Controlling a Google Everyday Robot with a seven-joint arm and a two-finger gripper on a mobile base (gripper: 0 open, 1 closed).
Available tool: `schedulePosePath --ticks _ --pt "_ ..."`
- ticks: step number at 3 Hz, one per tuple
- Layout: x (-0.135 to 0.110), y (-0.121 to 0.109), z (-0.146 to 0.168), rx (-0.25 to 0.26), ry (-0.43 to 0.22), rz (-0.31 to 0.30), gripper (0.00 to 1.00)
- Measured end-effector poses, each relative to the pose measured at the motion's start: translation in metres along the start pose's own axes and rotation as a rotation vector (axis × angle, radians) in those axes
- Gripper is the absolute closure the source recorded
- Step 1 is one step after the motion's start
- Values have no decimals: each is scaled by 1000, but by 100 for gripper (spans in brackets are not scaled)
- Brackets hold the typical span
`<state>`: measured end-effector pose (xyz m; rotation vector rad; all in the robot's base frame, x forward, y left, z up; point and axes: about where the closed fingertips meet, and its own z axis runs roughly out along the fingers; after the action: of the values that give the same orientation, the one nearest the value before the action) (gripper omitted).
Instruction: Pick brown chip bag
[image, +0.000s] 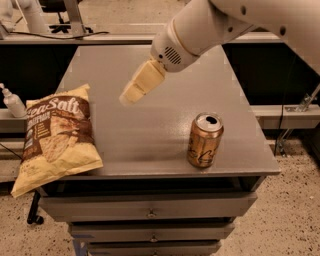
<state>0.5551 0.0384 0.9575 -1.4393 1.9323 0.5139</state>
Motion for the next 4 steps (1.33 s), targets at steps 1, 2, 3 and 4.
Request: schedulePosePath --ticks 1,2,3,4 --pt "-13 1 49 0 11 22 0" --pt "-17 6 84 -13 23 37 0" --pt "-18 11 103 -21 26 51 0" --pt "-24 15 117 -44 12 71 0"
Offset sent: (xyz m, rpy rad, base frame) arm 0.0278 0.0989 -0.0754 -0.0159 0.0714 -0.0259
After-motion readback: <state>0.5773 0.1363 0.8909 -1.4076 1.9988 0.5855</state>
